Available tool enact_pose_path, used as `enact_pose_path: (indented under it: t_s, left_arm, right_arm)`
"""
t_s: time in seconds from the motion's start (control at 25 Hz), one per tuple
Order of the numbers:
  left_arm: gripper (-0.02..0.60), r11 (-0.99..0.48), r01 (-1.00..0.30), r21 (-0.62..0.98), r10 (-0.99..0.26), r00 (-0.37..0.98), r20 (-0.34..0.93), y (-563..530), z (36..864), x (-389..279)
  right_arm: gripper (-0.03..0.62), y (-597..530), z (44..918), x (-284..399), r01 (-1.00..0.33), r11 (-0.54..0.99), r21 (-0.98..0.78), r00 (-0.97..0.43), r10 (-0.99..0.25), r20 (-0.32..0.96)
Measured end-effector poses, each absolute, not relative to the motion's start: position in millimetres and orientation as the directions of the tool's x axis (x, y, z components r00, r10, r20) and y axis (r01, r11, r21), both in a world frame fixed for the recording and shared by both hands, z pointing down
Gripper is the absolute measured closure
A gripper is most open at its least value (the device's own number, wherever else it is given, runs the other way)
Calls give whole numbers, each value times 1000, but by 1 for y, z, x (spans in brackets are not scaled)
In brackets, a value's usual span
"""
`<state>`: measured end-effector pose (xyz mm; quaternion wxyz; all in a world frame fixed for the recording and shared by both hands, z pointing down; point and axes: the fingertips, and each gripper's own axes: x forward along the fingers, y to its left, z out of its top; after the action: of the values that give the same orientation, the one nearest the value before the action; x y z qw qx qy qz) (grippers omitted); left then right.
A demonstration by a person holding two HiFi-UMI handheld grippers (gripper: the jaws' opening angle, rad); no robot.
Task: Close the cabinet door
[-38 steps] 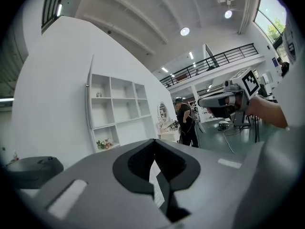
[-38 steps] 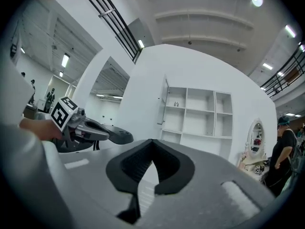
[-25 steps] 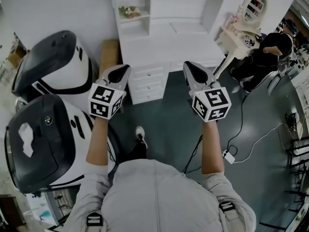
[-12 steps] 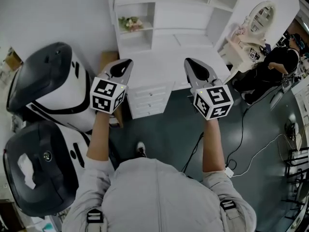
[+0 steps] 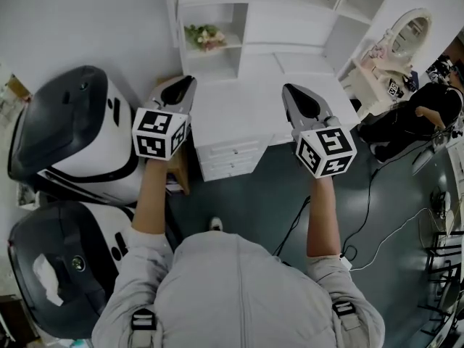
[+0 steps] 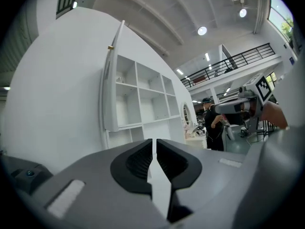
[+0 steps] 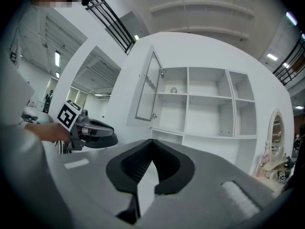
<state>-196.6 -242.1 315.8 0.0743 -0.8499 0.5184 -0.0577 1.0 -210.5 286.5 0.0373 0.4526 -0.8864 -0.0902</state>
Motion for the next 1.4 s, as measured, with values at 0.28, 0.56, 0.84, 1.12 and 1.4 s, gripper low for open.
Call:
enact_pose_path:
  t_s: [0.28,0.56,0.84,1.12,1.4]
  left_arm:
    - [467,-361,-918,-165,-928,371,-33,-278,300,-237]
    - [438,-322,-932,-163,-942,334,-47,-301,289,-249]
    - [400,-236,-957,-169,-967,249,-60,-325,273,-247]
    - [428,-71,-983,-169,-996,80,-47,-340,270,-251]
    - [483,78,-987,-142,-996,-71,-58,-342,270,-253]
  right_arm:
    - [592,-246,286,-18,-786,590,185,-602,-798,-14]
    - [592,-273,285,-36,-750,636,182,-649,-760,-22]
    - [592,-315,279,-37,-684,706,183,-721,-693,-22]
    - [592,-364,262,-33,-579,791,199,-811,-584,-36]
    - [592,-404,265,-27,-476,861,179,-878,-478,-36]
